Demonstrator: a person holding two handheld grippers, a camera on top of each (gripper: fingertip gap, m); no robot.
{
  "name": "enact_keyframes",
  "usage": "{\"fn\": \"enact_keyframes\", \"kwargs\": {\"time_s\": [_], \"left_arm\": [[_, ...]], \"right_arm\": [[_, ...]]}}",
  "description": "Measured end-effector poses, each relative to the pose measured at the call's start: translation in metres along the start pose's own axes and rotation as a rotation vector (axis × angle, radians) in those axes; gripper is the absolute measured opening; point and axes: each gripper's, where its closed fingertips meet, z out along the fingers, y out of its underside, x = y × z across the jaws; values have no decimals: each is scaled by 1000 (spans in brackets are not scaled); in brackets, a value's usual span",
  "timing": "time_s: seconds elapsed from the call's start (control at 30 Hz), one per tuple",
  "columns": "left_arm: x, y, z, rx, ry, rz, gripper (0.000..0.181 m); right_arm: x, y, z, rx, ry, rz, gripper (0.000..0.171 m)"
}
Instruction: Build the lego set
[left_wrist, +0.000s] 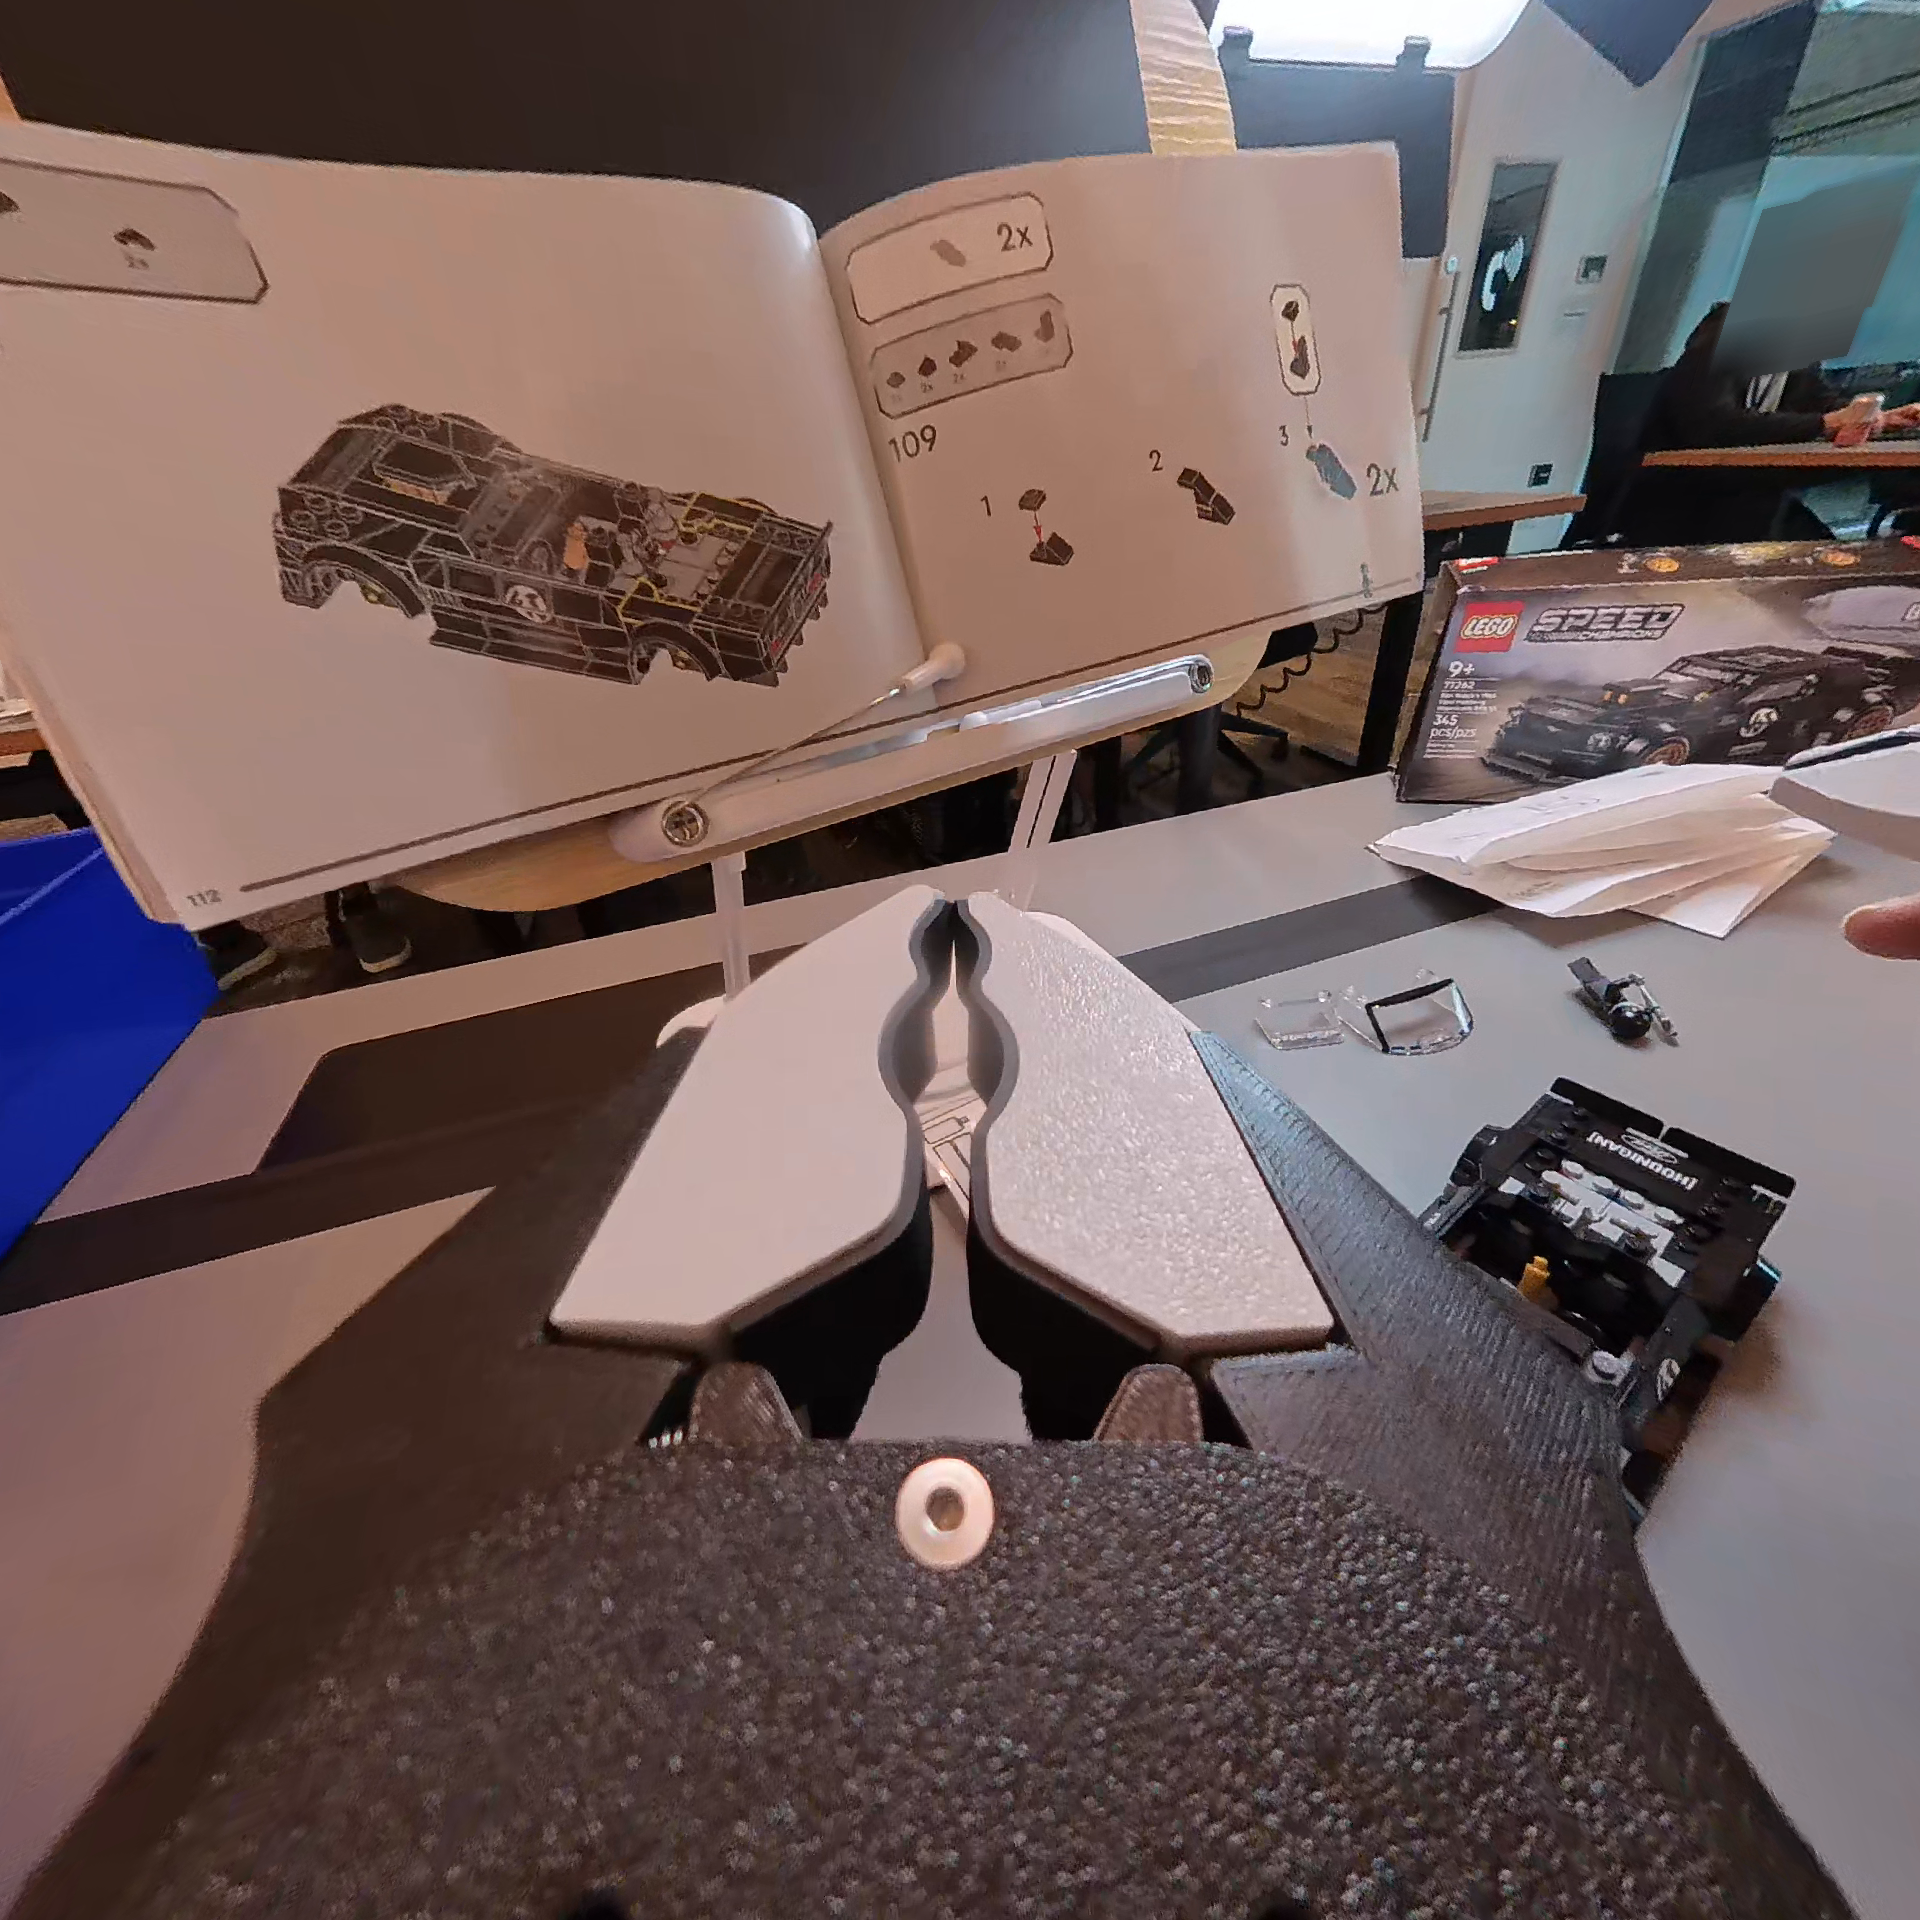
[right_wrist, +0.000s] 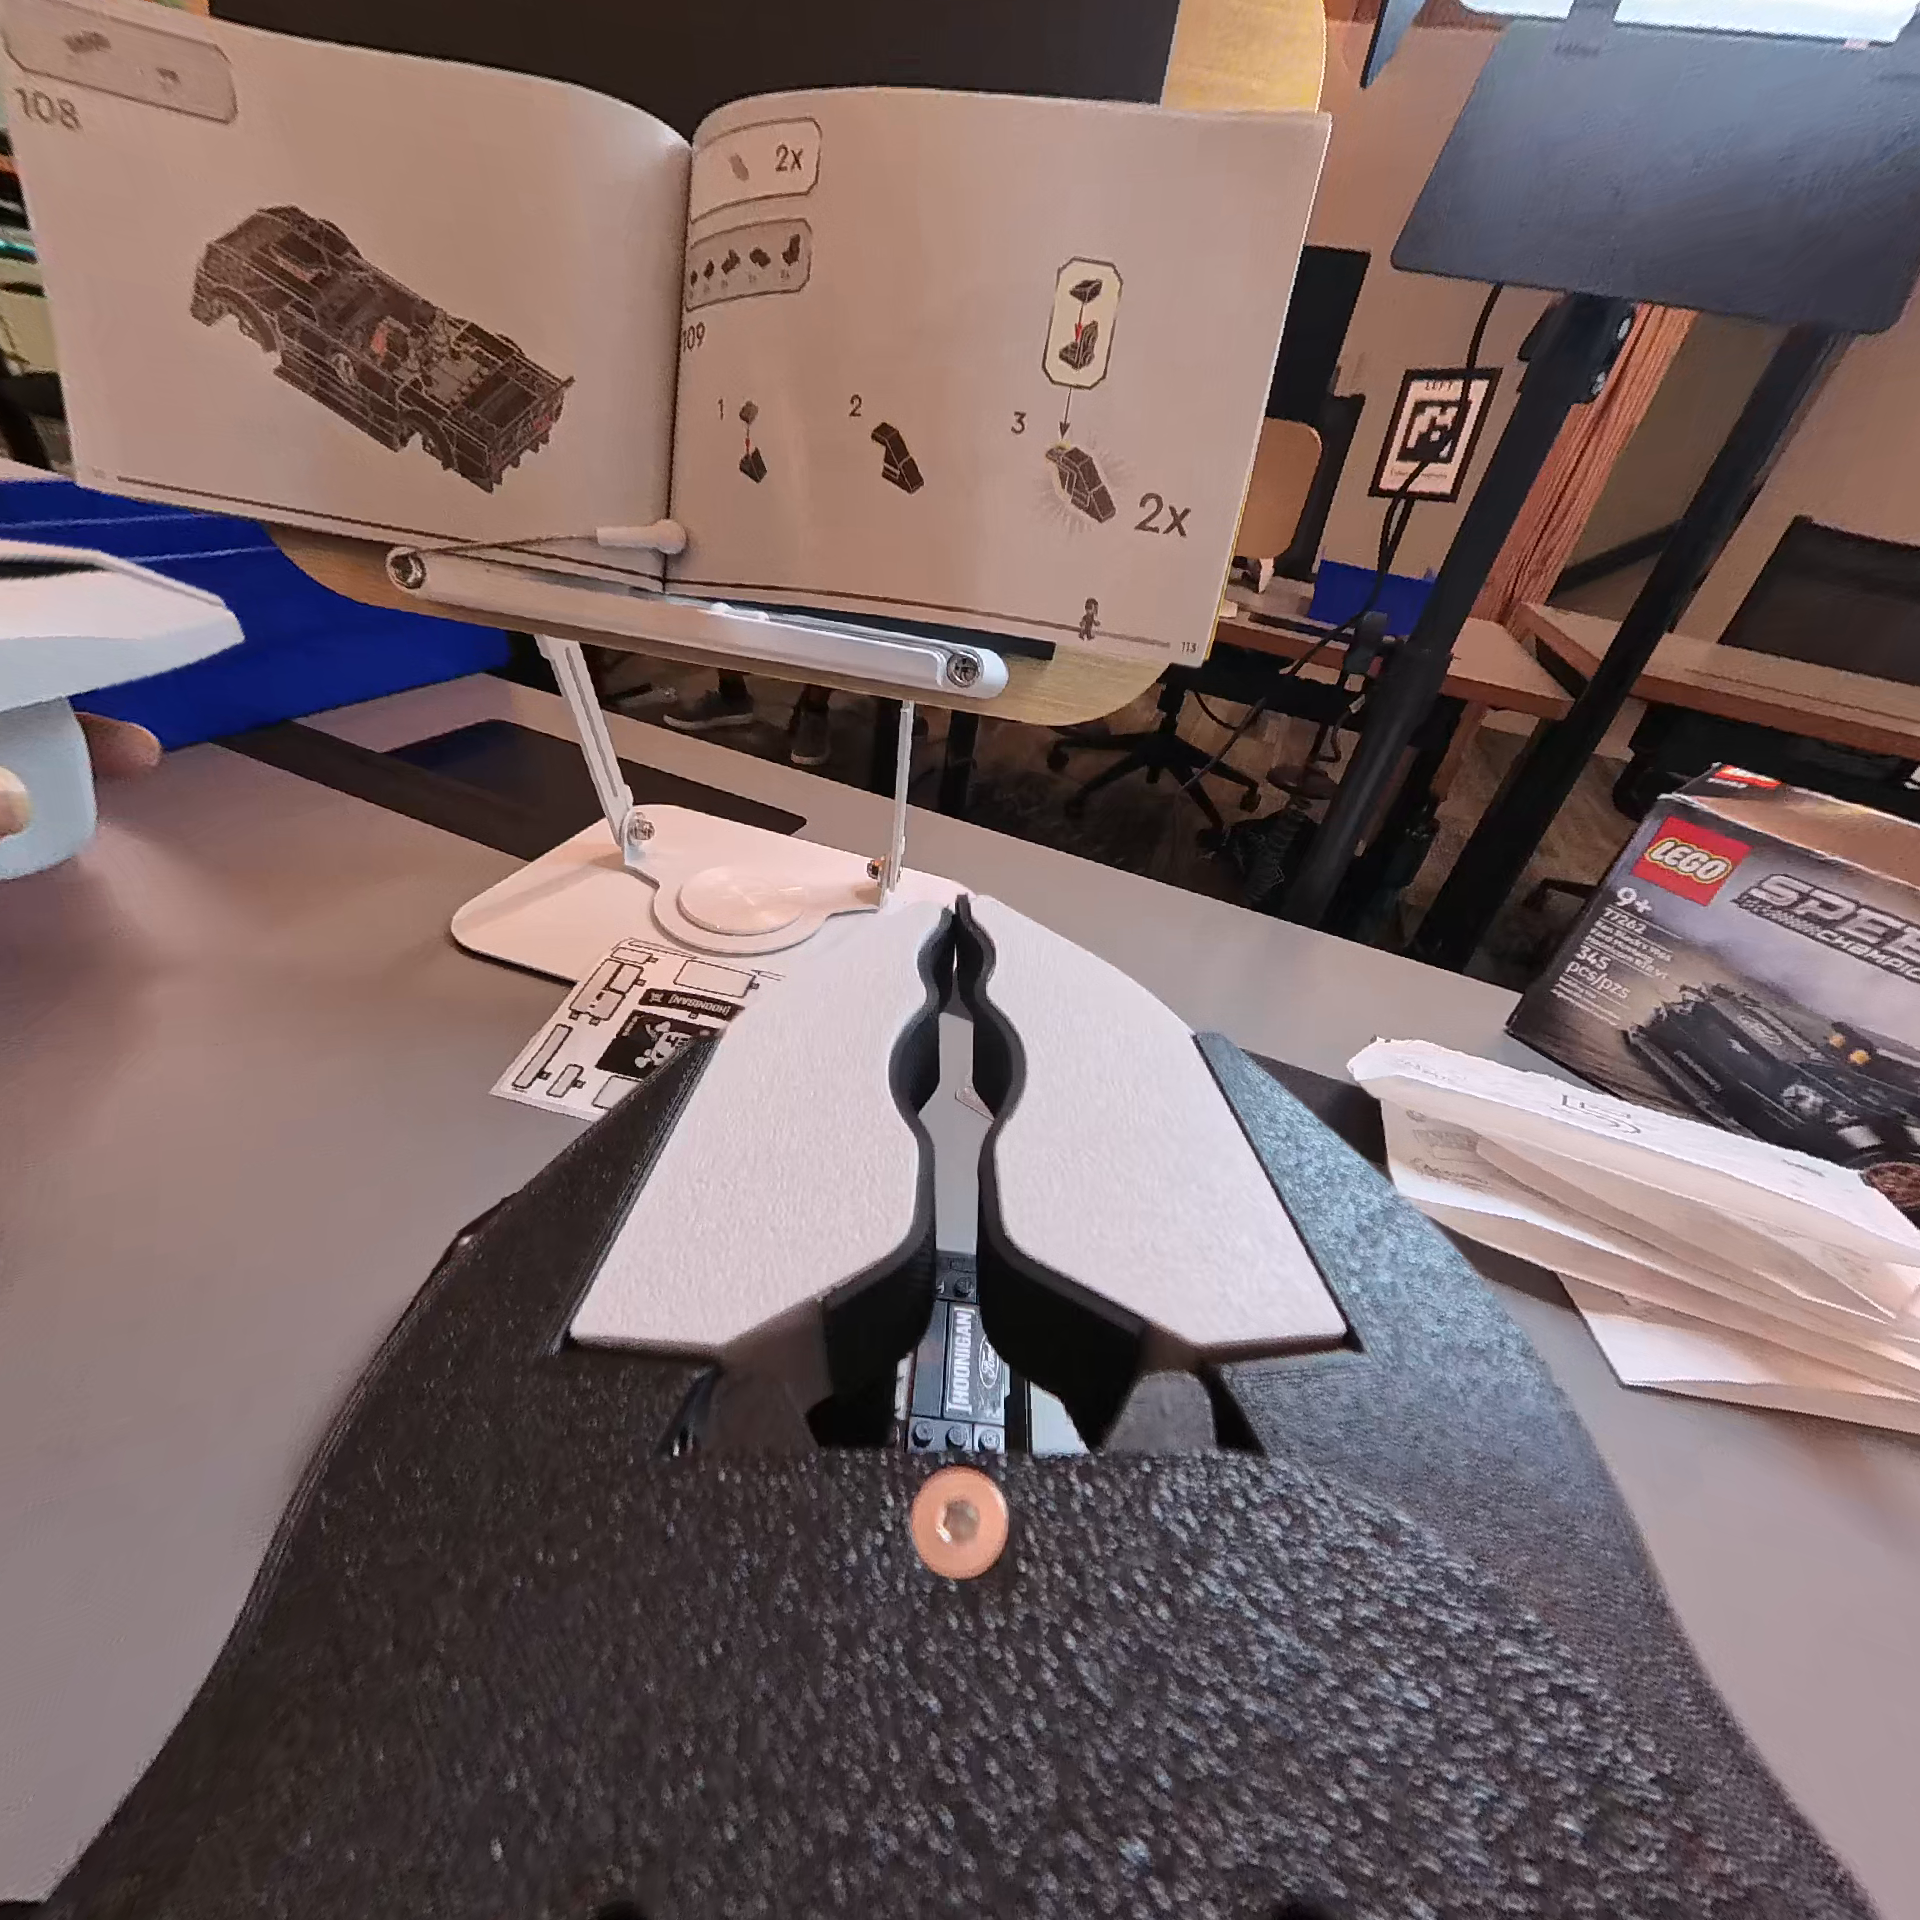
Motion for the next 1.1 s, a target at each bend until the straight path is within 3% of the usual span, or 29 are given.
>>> {"fn": "enact_keyframes", "kwargs": {"time_s": [0.53, 0.9, 1.1], "left_arm": [[-13, 10, 4, 0, -22, 6, 1], [-11, 18, 5, -20, -12, 40, 1], [-15, 19, 5, -26, -23, 49, 0]], "right_arm": [[-18, 8, 16, -21, -51, -15, 0], [-64, -78, 98, 125, -74, -45, 0], [-73, -104, 135, 140, -50, -56, 0]]}}
